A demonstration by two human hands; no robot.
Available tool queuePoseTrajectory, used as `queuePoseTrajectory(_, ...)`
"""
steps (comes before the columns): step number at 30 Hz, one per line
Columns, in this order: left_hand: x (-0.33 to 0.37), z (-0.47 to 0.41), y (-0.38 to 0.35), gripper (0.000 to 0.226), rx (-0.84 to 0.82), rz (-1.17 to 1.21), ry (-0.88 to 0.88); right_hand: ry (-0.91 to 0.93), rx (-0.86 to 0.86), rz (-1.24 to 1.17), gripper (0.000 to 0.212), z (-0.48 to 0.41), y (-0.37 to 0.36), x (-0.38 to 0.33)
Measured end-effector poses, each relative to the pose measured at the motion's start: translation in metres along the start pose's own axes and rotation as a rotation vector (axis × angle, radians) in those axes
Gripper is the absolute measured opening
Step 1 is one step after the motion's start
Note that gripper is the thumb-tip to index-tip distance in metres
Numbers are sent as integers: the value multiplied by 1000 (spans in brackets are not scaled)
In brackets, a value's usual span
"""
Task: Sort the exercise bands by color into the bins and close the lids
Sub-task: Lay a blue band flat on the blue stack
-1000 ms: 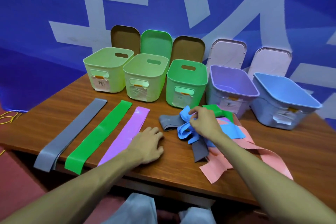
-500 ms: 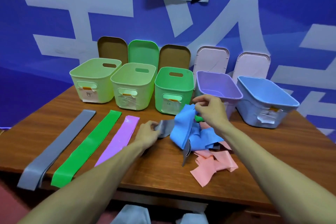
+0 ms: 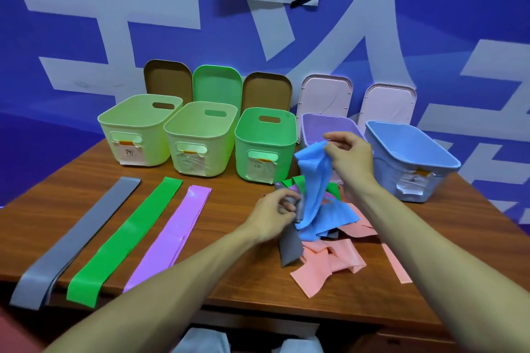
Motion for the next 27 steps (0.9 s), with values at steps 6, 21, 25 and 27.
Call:
queuePoseTrajectory(6, -22, 15, 11, 42, -68, 3, 36, 114, 35, -46, 34, 4, -9, -14)
queuePoseTrajectory(21, -8, 36, 106, 35, 294, 519, 280, -5, -318, -261, 28, 16, -88, -57)
queuePoseTrajectory(25, 5, 39, 127, 61, -29, 809, 282, -60, -523, -259, 29, 30, -106, -65)
queuePoseTrajectory(27, 11, 39, 137, 50, -32, 863, 241, -61, -584, -255, 29, 34, -111, -67)
Point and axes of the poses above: each hand's wrist, its own z-axis away from the middle knuckle, its own y-axis out of the back of the hand, x = y × z, the point moved 4 cm from there along -z, towards the middle knuckle, and after that the axes turned 7 degrees about -x, right-handed, at the moved point
